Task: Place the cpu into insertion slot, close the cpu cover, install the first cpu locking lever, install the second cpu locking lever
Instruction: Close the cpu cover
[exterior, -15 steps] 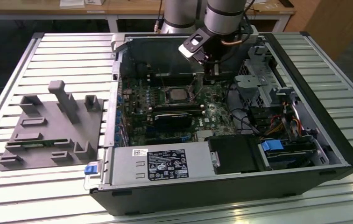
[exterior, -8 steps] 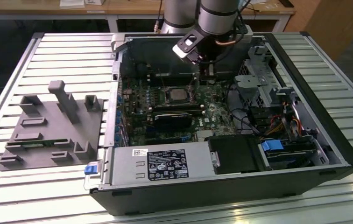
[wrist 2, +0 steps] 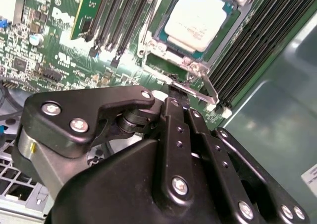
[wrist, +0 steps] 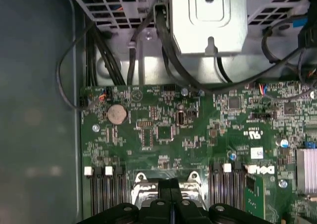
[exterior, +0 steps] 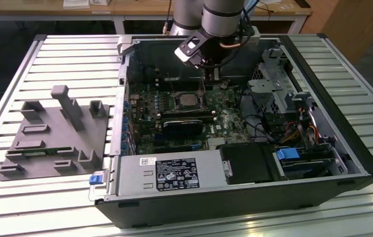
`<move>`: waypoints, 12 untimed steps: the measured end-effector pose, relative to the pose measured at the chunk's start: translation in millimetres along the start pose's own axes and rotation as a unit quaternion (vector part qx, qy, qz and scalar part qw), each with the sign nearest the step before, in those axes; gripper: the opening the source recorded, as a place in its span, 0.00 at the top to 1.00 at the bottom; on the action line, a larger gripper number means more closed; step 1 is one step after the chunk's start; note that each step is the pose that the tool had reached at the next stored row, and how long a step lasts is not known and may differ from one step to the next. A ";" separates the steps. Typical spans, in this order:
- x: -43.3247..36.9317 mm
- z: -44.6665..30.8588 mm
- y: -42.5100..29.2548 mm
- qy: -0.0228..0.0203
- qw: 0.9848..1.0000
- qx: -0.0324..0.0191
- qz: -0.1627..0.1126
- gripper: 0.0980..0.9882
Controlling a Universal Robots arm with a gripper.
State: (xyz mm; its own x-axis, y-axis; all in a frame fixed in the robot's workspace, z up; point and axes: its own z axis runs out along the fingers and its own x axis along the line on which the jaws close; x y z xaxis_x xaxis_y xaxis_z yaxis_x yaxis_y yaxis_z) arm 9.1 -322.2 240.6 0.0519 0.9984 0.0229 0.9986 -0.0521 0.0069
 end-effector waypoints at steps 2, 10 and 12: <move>-0.1 0.0 -2.5 0.000 1.000 0.000 0.000 1.00; -0.4 0.0 -8.4 0.000 1.000 -0.001 0.000 1.00; -0.5 0.0 -10.4 0.000 1.000 -0.001 0.000 1.00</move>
State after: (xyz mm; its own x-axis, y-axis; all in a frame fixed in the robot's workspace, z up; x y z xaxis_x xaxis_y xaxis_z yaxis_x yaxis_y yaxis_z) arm -1.4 -322.2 240.5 0.0519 0.9984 0.0227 0.9986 -0.0521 0.0090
